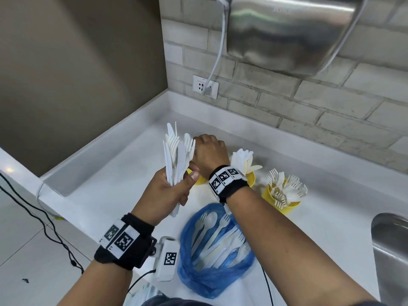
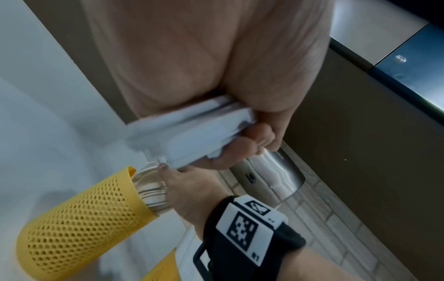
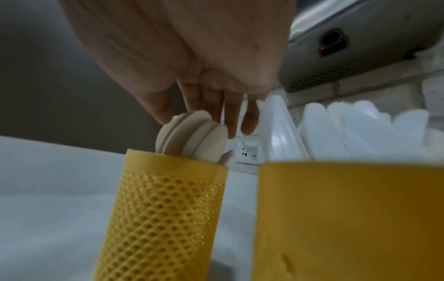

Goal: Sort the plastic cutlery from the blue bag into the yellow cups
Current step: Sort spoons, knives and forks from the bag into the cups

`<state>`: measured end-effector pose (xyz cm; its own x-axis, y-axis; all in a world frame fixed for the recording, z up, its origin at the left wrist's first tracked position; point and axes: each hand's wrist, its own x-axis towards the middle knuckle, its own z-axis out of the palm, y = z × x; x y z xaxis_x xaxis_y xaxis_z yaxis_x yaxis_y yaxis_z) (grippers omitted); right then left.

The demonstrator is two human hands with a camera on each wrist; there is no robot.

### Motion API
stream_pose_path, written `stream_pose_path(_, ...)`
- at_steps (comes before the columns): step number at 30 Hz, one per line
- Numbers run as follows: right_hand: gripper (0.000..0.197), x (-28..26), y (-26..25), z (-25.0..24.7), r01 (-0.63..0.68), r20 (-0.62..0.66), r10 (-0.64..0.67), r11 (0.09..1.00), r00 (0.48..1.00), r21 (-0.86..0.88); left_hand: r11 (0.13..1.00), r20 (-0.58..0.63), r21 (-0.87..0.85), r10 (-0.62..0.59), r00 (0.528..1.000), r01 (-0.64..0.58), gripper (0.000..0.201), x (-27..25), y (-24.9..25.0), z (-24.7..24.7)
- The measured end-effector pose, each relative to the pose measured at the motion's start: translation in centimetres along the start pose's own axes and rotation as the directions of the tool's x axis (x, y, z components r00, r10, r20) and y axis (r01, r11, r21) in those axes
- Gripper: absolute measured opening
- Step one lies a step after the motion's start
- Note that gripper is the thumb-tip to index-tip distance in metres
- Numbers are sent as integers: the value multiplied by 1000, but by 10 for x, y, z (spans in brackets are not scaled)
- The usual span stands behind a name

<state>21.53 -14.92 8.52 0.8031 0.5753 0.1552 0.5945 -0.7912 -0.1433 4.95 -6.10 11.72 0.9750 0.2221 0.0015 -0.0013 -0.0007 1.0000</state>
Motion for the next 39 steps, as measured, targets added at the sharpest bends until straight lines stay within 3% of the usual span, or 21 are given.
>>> stream_pose_path(3, 69, -3, -2, 6, 39, 172, -21, 994, 985, -104, 998, 36, 32, 50, 998, -51, 34, 0, 2, 2)
stream_pose_path(5, 78, -5, -3, 2, 46, 211, -18, 991, 977, -128, 997, 46, 37, 66, 997, -67, 31, 1, 5, 2)
stream_pose_path(7, 81, -8, -4, -13, 24, 211, -8, 997, 977, -72, 995, 44, 48, 85, 995, -88, 22, 2, 4, 1)
stream_pose_path(9, 75, -14, -3, -31, -17, 114, 3, 992, 993, 126, 995, 48, 40, 92, 995, -94, 11, 4, 4, 0)
stream_pose_path(11, 52, -26, -1, -44, -20, -83, 68, 879, 994, 477, 995, 65, 30, 94, 993, -96, 20, 6, 1, 0)
stream_pose_path(13, 35, -45, 2, -57, 30, -204, 190, 658, 960, 753, 996, 72, 22, 82, 994, -84, 25, 9, 2, 3)
stream_pose_path(15, 30, -68, 4, -72, 36, -172, 260, 456, 950, 889, 996, 103, 13, 90, 991, -92, 25, 9, 3, 7)
stream_pose_path(17, 25, -92, 6, -85, 68, -173, 256, 374, 951, 925, 995, 139, 28, 95, 986, -100, 17, 10, 4, 15)
stream_pose_path(18, 21, -102, 8, -88, 89, -195, 252, 380, 948, 921, 995, 154, 26, 90, 984, -96, 9, 10, 7, 19)
stream_pose_path(20, 12, -120, 11, -89, 115, -237, 261, 410, 936, 905, 991, 195, 74, 93, 976, -109, 23, 13, 5, 29)
stream_pose_path(22, 6, -131, 16, -87, 123, -255, 297, 399, 920, 908, 987, 230, 118, 77, 970, -106, 20, 16, 5, 38)
stream_pose_path(25, 12, -144, 25, -85, 143, -289, 355, 383, 889, 912, 979, 286, 163, 74, 955, -125, 23, 23, 4, 46)
stream_pose_path(28, 13, -154, 32, -86, 148, -304, 382, 387, 872, 910, 975, 333, 163, 87, 939, -149, 6, 24, 6, 55)
stream_pose_path(33, 8, -167, 34, -89, 135, -293, 387, 387, 874, 912, 929, 306, 201, 243, 921, -312, 22, 20, 7, 67)
stream_pose_path(39, 15, -177, 36, -93, 172, -315, 357, 381, 879, 909, 835, 258, 296, 397, 881, -464, 19, 25, -5, 65)
